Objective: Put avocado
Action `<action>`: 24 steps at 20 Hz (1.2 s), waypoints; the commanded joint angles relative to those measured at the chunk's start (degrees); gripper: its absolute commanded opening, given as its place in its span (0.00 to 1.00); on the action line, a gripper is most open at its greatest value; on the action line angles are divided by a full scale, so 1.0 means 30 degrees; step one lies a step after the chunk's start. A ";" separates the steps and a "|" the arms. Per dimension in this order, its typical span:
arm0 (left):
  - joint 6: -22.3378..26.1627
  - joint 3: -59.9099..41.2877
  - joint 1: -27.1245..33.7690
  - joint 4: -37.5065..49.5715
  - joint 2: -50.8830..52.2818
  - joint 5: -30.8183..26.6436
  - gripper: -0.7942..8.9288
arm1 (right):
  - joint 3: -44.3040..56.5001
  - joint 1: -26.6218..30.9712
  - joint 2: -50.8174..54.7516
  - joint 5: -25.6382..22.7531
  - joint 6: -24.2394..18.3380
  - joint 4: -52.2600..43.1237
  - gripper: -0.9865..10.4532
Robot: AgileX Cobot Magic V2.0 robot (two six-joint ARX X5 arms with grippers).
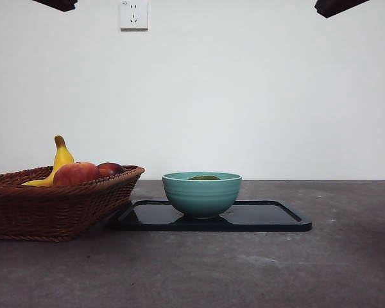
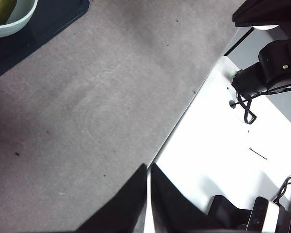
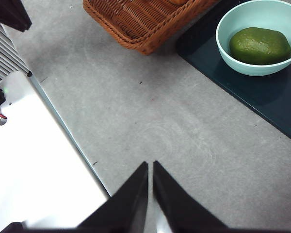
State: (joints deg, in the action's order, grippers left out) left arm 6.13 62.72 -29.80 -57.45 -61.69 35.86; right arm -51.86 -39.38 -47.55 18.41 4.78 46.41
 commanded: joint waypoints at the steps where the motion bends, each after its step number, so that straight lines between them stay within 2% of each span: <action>1: 0.0240 0.0138 -0.0109 0.0131 -0.0102 0.0051 0.09 | -0.0211 -0.0189 -0.0095 0.0066 0.0131 -0.0197 0.09; 3: 0.0233 0.0146 -0.0036 0.0408 -0.0007 -0.0022 0.09 | -0.0211 -0.0189 -0.0095 0.0066 0.0131 -0.0197 0.09; 5: 0.1078 0.0146 0.0532 0.1902 0.0561 -0.0204 0.09 | -0.0211 -0.0189 -0.0095 0.0066 0.0131 -0.0197 0.09; 9: 0.1668 0.0117 0.3286 0.8116 0.3169 -0.1253 0.09 | -0.0211 -0.0189 -0.0087 0.0066 0.0131 -0.0197 0.09; 12: 0.0918 -0.0627 0.6156 1.2131 0.5326 -0.2718 0.09 | -0.0211 -0.0189 -0.0087 0.0066 0.0131 -0.0197 0.09; 15: 0.0692 -0.3417 0.8422 1.5154 0.8211 -0.5574 0.09 | -0.0211 -0.0189 -0.0087 0.0066 0.0131 -0.0197 0.09; 18: 0.0568 -0.7242 0.9624 1.7099 1.1205 -0.8488 0.09 | -0.0211 -0.0189 -0.0087 0.0066 0.0131 -0.0197 0.09; 21: 0.0532 -1.0994 1.0258 1.8360 1.3799 -0.9114 0.09 | -0.0211 -0.0189 -0.0087 0.0066 0.0131 -0.0197 0.09; 24: -0.0335 -1.4265 1.0571 1.8673 1.5948 -0.9114 0.09 | -0.0211 -0.0189 -0.0087 0.0066 0.0131 -0.0197 0.09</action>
State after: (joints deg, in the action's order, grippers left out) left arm 6.55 20.08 1.78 -2.33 -13.91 8.71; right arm -51.86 -39.38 -47.55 18.41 4.78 46.41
